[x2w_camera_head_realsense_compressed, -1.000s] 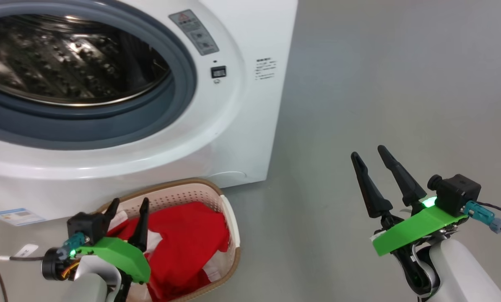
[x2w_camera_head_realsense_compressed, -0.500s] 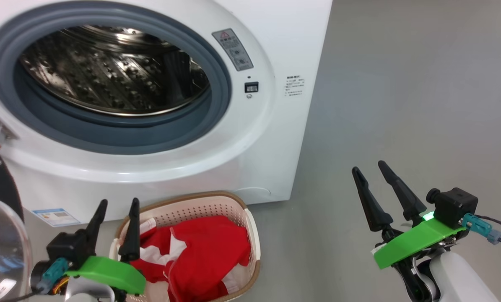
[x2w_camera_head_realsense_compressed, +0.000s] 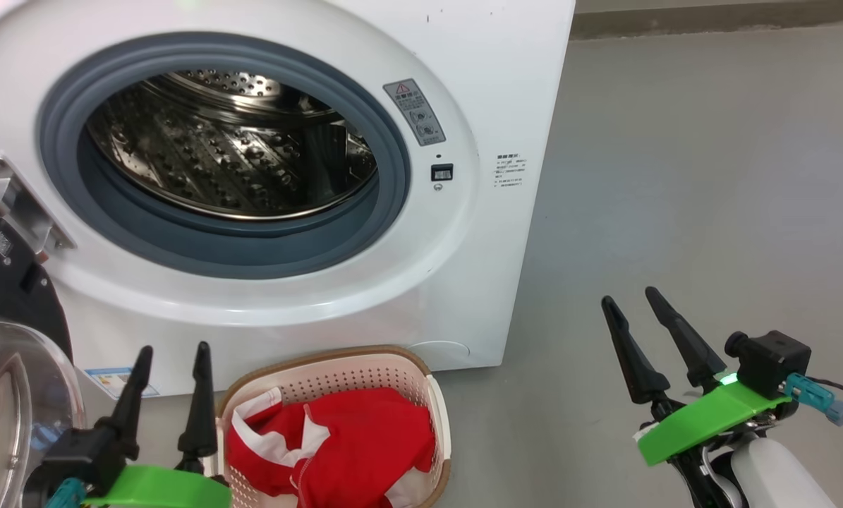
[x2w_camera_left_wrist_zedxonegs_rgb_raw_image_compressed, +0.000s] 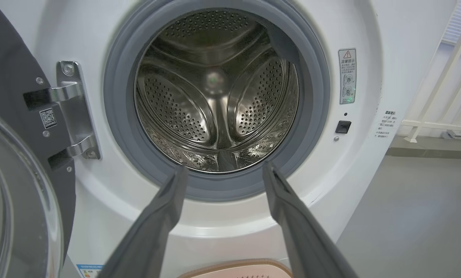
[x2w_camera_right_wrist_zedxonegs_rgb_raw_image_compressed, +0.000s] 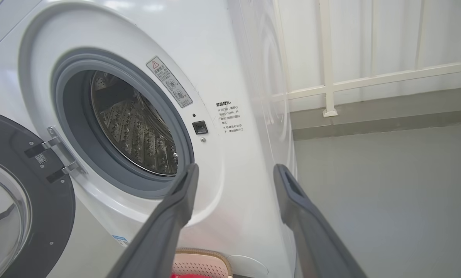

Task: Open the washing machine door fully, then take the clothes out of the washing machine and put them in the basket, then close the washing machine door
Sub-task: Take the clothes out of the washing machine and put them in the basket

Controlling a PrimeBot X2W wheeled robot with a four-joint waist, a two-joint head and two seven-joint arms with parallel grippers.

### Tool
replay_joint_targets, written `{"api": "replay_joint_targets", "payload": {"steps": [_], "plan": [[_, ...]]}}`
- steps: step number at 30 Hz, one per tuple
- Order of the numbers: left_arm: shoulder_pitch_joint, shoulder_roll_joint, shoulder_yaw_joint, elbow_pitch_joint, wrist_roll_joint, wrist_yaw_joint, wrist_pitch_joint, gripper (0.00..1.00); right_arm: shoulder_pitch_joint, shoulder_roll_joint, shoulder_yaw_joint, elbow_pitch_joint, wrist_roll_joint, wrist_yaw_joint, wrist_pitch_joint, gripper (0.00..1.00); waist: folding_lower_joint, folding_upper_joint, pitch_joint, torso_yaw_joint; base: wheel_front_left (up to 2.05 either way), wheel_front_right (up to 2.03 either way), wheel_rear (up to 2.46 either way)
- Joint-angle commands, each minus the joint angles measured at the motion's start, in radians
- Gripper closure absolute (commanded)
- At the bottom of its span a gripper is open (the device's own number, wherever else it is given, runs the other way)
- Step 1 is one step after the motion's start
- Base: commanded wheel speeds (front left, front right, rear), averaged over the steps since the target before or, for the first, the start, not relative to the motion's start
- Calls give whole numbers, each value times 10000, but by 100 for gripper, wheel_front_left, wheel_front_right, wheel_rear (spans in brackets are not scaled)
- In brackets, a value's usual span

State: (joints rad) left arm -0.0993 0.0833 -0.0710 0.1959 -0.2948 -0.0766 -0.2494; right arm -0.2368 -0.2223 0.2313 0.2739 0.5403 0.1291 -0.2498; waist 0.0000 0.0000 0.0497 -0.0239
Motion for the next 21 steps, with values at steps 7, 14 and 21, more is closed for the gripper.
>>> {"api": "replay_joint_targets", "payload": {"steps": [7,14,21], "plan": [[327,215,496,-1194,-33,410,37,0,98,-146,32,-255,-120,16,-120,0,0,0,-106,38,0,0,0],[609,214,510,-1429,-124,559,156,0,101,-129,-71,-233,-255,16,-120,0,0,0,-90,67,0,0,0],[724,225,493,-1411,-189,619,174,0,130,-113,-141,-144,-417,16,-120,0,0,0,-140,77,0,0,0]]}}
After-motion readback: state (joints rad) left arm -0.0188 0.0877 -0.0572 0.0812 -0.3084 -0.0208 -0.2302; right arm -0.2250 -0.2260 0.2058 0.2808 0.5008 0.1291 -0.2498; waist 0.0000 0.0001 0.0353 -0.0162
